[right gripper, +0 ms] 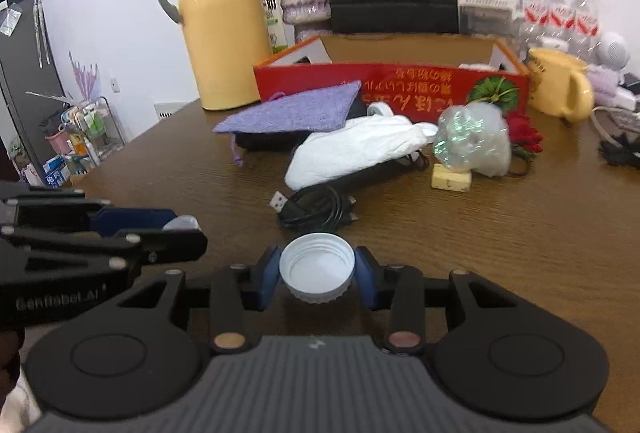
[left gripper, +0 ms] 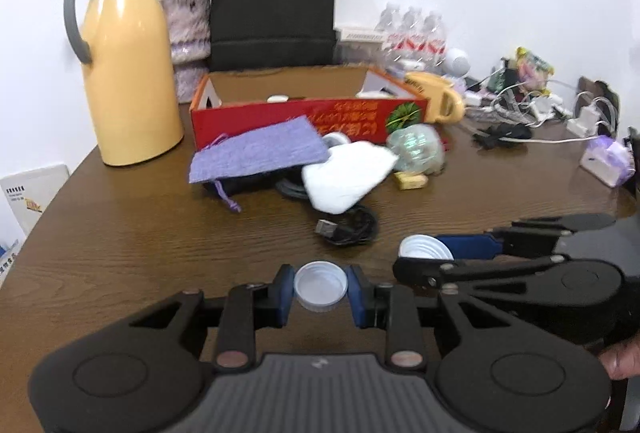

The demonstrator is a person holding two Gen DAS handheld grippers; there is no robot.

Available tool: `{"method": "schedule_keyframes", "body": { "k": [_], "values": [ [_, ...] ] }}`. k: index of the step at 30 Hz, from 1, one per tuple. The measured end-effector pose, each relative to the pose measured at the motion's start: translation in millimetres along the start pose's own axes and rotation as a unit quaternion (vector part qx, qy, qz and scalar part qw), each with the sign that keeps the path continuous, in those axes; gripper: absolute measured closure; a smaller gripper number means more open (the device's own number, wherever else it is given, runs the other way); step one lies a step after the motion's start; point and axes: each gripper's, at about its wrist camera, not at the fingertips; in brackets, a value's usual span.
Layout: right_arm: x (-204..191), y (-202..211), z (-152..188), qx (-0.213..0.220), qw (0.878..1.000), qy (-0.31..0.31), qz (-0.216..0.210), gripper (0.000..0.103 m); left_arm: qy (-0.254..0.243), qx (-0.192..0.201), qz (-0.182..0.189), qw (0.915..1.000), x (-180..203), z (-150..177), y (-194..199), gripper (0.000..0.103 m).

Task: Organize objects
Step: 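Grasp another small white cap with left tool while right tool grasps a white cap, then carry both caps into the cardboard box and open both tools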

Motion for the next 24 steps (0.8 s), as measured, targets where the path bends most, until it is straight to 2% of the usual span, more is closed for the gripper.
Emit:
{"method": "schedule_keyframes", "body": {
  "k": [2, 4, 7, 10, 15, 19, 22, 24],
  "values": [
    [-2, 23, 11, 0.010, 1.000, -0.001, 0.000, 0.062, -0.001, 0.004, 0.013, 0.9999, 8, 8, 14, 0.076],
    [-1, 41, 25, 0.007, 1.000, -0.013, 0.002, 0.062, -0.007, -0.008, 0.025, 0.9996, 17, 19, 21, 0.076],
    [-3, 70, 46, 0.005, 1.000, -0.020, 0.017, 0.062, -0.011, -0.021, 0.024, 0.9994, 30, 35, 34, 0.076],
    [-2, 97, 61, 0.018, 0.999, -0.028, 0.013, 0.062, -0.012, -0.015, 0.043, 0.9989, 34, 44, 47, 0.076],
    [10, 99, 58, 0.022, 0.998, -0.056, 0.021, 0.062, -0.003, -0.021, 0.035, 0.9992, 29, 36, 39, 0.076],
    [19, 91, 19, 0.037, 0.998, -0.043, -0.003, 0.062, -0.015, 0.004, 0.053, 0.9984, 10, -10, 24, 0.076],
    [32, 76, -42, 0.063, 0.997, -0.017, -0.045, 0.062, 0.000, 0.017, 0.069, 0.9975, -15, -66, -2, 0.076],
    [44, 51, -93, 0.072, 0.996, -0.012, -0.048, 0.062, 0.007, 0.020, 0.067, 0.9975, -32, -110, -30, 0.076]
  ]
}}
Point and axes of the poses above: each gripper's, at about its wrist camera, not at the fingertips, and y roughly against the way its jaws point, x to its right, z to its underside, and after that the axes turned 3 degrees about -x, right-handed
